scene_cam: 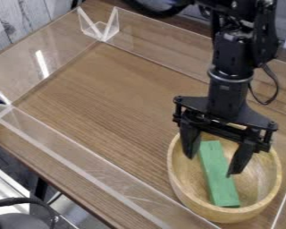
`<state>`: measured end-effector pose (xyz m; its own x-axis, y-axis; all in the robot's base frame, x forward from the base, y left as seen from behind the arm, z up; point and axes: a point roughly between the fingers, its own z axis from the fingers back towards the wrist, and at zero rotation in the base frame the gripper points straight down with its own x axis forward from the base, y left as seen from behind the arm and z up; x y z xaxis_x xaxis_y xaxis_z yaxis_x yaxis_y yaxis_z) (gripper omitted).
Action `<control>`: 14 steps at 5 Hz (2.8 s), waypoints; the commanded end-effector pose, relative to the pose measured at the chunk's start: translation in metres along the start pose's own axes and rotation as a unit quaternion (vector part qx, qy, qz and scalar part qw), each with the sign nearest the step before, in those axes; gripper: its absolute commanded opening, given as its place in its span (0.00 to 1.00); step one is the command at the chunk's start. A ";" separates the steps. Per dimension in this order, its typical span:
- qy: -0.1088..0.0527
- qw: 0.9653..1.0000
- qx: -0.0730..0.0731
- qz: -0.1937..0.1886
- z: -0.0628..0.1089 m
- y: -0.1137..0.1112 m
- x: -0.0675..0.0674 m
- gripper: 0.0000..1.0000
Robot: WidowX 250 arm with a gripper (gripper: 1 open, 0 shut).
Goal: Remove the green block from inside the brown bowl and put it on the table
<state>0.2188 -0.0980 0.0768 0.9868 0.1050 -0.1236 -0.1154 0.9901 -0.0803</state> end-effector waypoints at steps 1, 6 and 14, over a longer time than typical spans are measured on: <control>-0.013 1.000 -0.009 0.003 0.006 -0.002 0.004 1.00; -0.015 1.000 -0.021 0.010 0.008 -0.001 0.005 1.00; 0.001 1.000 -0.012 0.012 -0.042 -0.019 0.026 1.00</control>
<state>0.2343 -0.1130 0.0258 0.9765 0.1377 -0.1656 -0.1521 0.9853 -0.0776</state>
